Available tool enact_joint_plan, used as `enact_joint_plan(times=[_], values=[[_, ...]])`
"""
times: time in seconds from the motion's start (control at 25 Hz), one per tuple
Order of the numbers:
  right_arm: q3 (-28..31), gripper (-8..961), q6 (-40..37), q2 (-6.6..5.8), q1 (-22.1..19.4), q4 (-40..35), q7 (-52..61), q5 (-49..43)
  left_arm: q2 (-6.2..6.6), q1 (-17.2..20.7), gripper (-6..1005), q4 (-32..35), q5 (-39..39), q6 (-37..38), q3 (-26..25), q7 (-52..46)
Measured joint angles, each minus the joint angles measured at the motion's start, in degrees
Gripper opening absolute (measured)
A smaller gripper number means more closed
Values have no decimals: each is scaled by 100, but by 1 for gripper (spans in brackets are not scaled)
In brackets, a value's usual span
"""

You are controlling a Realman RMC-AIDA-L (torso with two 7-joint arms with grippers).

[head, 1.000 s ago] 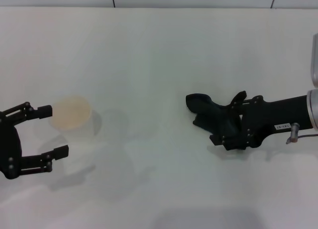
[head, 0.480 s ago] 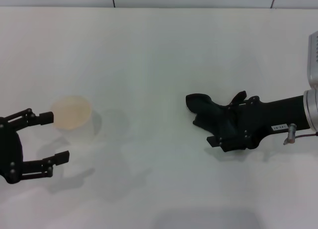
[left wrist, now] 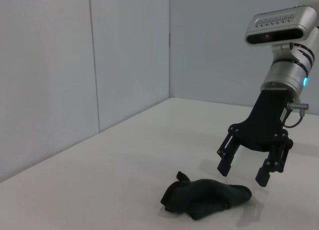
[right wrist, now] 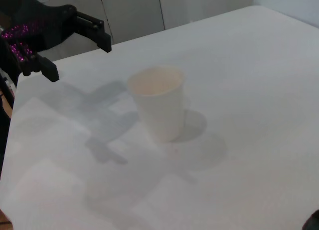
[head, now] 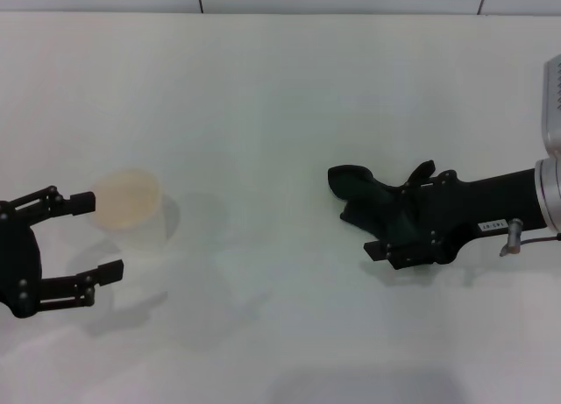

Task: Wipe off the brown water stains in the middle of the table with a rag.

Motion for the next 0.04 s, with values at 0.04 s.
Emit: enact_joint_plan(times=[0.04], values=[[0,710,-2,0,0,-3,2,4,0,0,893,0,0,0,0,0]])
